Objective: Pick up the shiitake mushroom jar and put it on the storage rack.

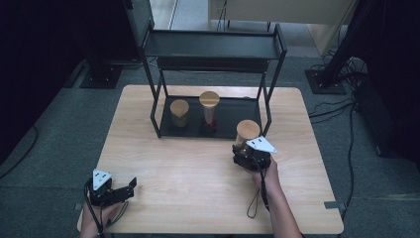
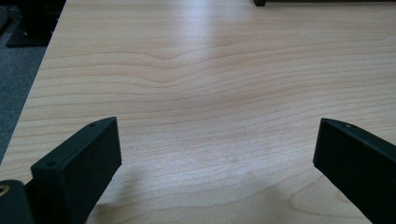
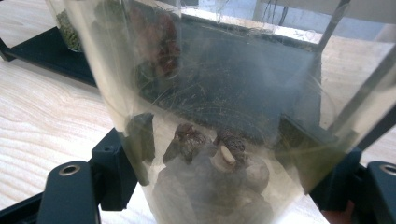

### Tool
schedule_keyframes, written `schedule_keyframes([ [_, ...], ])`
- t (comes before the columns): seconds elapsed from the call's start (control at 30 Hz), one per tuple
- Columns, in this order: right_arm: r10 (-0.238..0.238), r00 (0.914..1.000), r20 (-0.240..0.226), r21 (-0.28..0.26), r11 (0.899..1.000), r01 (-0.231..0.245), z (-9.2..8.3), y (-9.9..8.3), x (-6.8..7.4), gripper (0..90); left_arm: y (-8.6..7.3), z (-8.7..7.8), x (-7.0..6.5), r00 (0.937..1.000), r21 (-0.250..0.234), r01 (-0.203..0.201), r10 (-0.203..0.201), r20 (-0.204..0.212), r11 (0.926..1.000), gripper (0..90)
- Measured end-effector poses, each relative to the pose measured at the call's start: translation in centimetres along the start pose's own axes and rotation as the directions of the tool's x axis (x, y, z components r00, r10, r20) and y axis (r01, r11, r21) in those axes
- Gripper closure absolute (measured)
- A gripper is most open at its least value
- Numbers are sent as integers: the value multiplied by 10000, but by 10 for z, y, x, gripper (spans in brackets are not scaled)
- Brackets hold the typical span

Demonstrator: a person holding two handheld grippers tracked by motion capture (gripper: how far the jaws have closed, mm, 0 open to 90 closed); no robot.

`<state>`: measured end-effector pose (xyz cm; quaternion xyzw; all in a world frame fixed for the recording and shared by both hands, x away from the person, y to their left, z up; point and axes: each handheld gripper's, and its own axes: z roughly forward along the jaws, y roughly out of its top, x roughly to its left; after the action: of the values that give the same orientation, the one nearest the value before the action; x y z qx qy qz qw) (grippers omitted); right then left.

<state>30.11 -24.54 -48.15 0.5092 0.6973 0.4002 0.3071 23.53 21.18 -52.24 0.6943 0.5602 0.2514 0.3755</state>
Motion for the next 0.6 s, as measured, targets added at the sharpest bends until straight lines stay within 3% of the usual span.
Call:
schedule_keyframes([
  [0.6,-91,9999,77,87,9999,90,25,25,3,249,0,0,1,10000,-7,42,-42,11,10000,12],
])
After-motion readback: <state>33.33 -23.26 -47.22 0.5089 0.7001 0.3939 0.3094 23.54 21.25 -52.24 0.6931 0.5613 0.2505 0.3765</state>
